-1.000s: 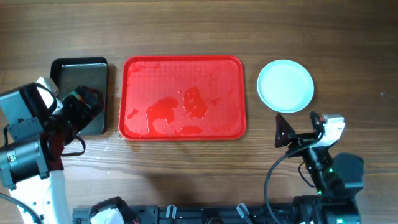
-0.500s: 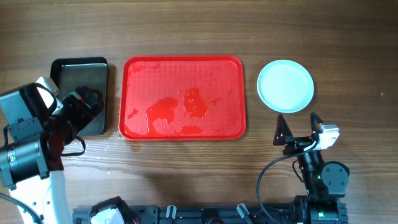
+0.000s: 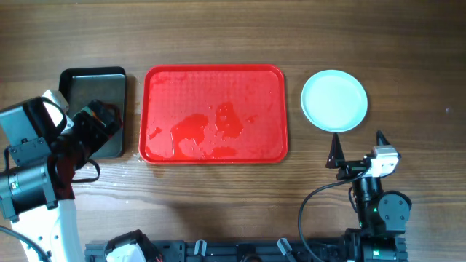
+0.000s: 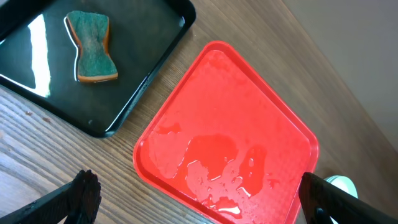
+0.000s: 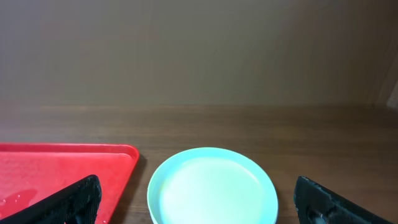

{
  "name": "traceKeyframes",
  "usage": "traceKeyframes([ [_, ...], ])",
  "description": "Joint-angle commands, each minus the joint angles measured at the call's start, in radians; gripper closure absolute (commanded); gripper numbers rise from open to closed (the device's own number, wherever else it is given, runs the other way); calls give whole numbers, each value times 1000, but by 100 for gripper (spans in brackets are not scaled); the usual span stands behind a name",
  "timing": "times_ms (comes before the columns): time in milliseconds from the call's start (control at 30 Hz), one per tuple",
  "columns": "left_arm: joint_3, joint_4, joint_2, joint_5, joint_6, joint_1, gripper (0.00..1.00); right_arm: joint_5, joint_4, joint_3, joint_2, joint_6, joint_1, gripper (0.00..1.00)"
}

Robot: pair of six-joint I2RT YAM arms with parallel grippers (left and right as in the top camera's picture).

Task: Clean dirty plates on tray and stack at the side

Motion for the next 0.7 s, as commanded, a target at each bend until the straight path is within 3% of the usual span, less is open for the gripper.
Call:
traceKeyframes([
  [0,-2,2,-2,19,5,2,0,18,2,-1,-17,57,-6,0],
  [667,-2,2,-2,1,7,2,0,18,2,-1,-16,57,-6,0],
])
